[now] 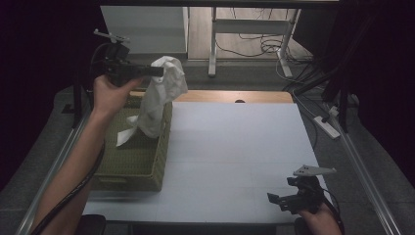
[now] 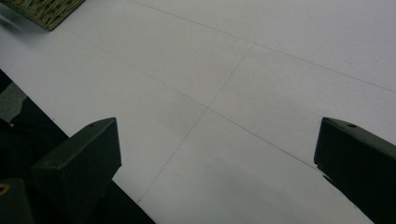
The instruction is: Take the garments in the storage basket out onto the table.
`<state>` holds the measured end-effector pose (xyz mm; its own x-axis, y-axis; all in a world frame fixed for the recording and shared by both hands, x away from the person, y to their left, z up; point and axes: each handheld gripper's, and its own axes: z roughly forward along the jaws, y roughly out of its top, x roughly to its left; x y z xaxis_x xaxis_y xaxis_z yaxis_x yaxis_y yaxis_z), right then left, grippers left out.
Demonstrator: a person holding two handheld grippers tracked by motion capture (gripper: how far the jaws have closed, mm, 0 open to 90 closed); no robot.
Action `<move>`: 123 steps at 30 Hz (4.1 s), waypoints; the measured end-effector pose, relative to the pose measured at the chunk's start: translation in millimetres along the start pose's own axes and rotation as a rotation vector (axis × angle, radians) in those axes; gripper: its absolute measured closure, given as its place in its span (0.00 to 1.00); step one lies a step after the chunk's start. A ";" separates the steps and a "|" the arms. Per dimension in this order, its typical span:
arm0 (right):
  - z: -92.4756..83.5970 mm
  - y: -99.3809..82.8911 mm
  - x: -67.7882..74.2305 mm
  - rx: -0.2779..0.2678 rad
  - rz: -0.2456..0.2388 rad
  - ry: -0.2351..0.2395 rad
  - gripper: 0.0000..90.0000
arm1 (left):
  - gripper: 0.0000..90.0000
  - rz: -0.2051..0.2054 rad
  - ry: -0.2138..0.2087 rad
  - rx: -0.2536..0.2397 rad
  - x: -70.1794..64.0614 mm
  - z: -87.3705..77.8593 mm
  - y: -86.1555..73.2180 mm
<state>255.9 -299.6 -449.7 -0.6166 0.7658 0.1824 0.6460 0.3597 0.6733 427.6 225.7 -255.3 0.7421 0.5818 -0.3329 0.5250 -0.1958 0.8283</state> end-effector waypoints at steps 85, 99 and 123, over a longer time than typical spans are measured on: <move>-2.4 -1.0 -0.8 -0.024 0.008 -0.006 0.01 | 0.89 0.238 -0.026 0.196 -54.5 158.4 -18.3; -5.5 -1.5 5.1 -0.058 -0.049 -0.070 0.01 | 0.88 0.189 -0.022 0.257 -37.2 199.5 -54.1; -2.2 -0.7 3.7 -0.021 -0.061 -0.064 0.01 | 0.86 0.136 0.006 0.360 -24.7 254.5 -108.5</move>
<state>252.2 -298.1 -447.9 -0.6244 0.7753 0.0949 0.5979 0.3961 0.6969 458.3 31.6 -451.7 0.8133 0.5355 -0.2274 0.5352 -0.5354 0.6534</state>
